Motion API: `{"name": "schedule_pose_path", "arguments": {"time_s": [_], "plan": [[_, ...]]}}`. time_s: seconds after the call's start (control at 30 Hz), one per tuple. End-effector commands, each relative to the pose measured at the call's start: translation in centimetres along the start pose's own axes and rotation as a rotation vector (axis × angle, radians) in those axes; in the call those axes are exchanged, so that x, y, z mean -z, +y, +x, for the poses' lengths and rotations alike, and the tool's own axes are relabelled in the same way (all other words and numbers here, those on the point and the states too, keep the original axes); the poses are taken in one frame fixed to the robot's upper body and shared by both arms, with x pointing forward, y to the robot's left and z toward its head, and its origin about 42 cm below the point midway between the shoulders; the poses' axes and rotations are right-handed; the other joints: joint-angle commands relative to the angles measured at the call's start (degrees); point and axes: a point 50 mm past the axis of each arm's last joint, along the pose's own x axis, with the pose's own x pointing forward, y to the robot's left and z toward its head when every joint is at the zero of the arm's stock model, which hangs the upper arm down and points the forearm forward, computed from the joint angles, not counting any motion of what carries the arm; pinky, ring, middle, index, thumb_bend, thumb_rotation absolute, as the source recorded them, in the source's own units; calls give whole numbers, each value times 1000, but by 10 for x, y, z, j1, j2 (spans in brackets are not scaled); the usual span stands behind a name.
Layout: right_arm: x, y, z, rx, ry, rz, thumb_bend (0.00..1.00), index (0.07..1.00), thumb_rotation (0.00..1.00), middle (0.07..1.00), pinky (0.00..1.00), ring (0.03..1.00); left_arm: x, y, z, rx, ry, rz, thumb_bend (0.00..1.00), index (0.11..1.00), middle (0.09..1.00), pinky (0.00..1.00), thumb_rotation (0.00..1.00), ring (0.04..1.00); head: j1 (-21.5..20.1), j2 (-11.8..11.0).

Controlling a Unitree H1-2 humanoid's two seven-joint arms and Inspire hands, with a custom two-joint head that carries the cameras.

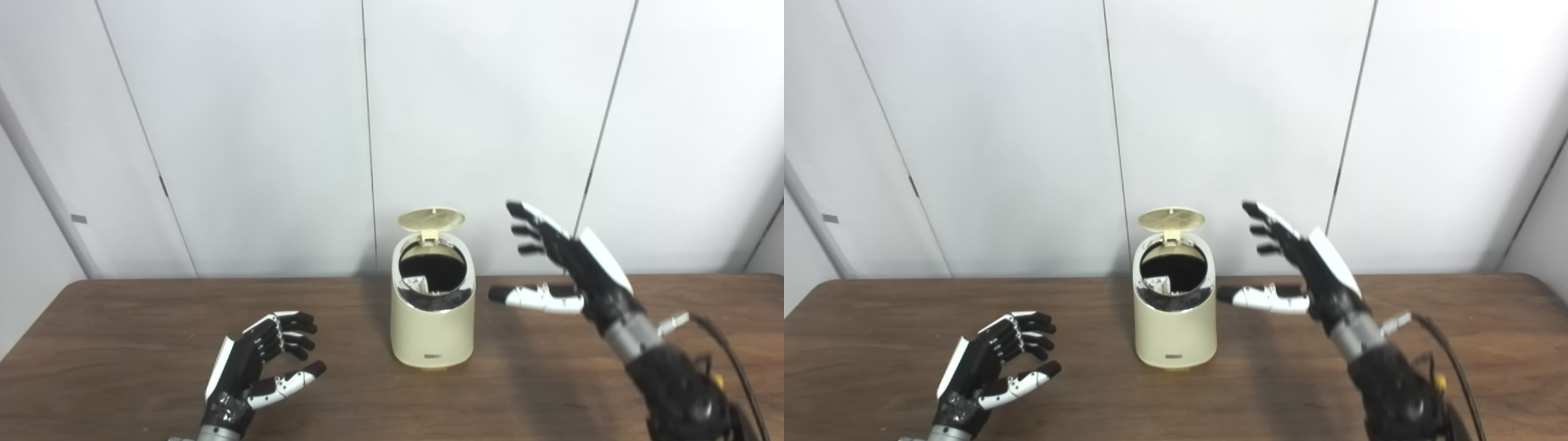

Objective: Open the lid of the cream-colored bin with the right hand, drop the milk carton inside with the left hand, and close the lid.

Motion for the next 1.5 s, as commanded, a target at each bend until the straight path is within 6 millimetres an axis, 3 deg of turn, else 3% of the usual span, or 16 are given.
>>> {"name": "schedule_pose_path", "arguments": {"time_s": [0.0, 0.3, 0.5, 0.57, 0.67, 0.73, 0.93, 1.1, 1.23, 1.47], "plan": [[-21, -12, 21, 15, -61, -49, 731, 917, 319, 908, 812, 889, 0, -1, 1, -3, -26, 1, 673, 681, 644, 500, 0, 563, 0, 0], [-37, -12, 55, 1, -14, -209, 726, 898, 391, 906, 769, 885, 1, -1, 0, -11, -25, 9, 669, 684, 650, 512, 3, 578, 3, 0], [-44, -5, 71, -41, 9, -233, 722, 877, 317, 913, 732, 887, 1, -2, 0, 6, -24, 5, 661, 685, 652, 497, 17, 574, 5, 0], [-47, -2, 74, -66, 15, -289, 723, 877, 376, 911, 755, 894, 1, -2, 0, 8, -29, -2, 653, 678, 645, 498, 4, 567, 5, 0], [-51, 1, 79, -110, -10, -352, 753, 856, 373, 887, 808, 907, 1, -3, 0, 8, -28, -9, 650, 677, 642, 498, 0, 565, 6, 0], [-52, 4, 83, -165, -24, -423, 741, 876, 425, 901, 866, 955, 2, -3, 0, 8, -27, -5, 650, 675, 640, 498, 0, 564, 7, 0], [-56, 7, 84, -224, -64, -496, 798, 862, 426, 881, 925, 1000, 3, -4, -1, 3, -17, -10, 663, 676, 639, 499, 0, 566, 8, 1], [-57, 7, 81, -224, -98, -567, 830, 842, 412, 852, 895, 992, 2, -4, -1, 3, -20, -11, 665, 677, 642, 498, 0, 568, 10, 2], [-57, 7, 76, -228, -122, -601, 849, 840, 400, 846, 929, 999, 2, -3, 0, 2, -23, -13, 673, 678, 643, 499, 8, 568, 10, 3], [-56, 3, 64, -240, -154, -610, 832, 851, 387, 856, 989, 1000, 3, -4, 0, -2, -20, -15, 678, 680, 645, 500, 1, 572, 12, 5]]}}
